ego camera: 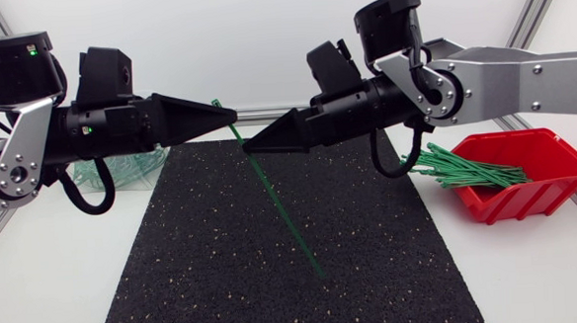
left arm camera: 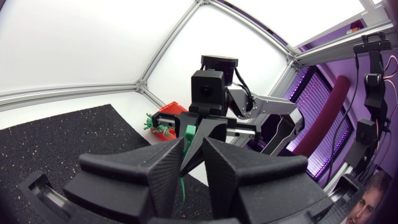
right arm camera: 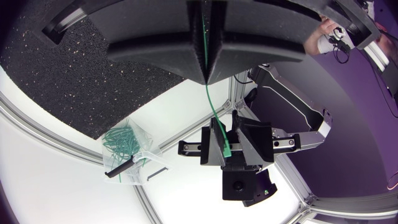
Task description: Take a green cable tie from the red box, thread the tail through the head to close it, then place it in the transparent bin on the left.
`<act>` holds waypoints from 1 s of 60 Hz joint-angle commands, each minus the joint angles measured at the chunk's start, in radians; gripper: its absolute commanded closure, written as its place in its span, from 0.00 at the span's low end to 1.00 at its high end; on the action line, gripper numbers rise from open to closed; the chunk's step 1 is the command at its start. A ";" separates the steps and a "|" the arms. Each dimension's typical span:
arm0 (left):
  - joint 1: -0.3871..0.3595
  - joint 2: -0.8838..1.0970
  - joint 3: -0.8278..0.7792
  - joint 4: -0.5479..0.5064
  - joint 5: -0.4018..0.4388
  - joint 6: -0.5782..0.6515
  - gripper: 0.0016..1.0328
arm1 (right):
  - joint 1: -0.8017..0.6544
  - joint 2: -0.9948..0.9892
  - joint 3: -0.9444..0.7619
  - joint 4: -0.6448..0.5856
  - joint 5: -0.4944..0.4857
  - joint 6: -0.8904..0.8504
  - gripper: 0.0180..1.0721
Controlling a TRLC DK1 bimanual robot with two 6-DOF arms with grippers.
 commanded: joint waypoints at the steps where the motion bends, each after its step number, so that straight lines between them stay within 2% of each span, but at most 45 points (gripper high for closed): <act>1: 0.010 0.011 -0.026 0.027 0.011 -0.030 0.78 | -0.008 -0.003 -0.030 0.023 0.004 0.039 0.95; 33: 0.004 0.018 -0.039 0.059 0.011 -0.053 0.78 | -0.017 -0.041 -0.068 0.096 -0.005 0.116 0.95; 48: -0.001 0.020 -0.043 0.079 0.009 -0.065 0.90 | -0.017 -0.043 -0.078 0.106 -0.007 0.127 0.95; 60: -0.005 0.023 -0.042 0.079 -0.002 -0.067 0.96 | -0.012 -0.055 -0.088 0.125 -0.008 0.139 0.95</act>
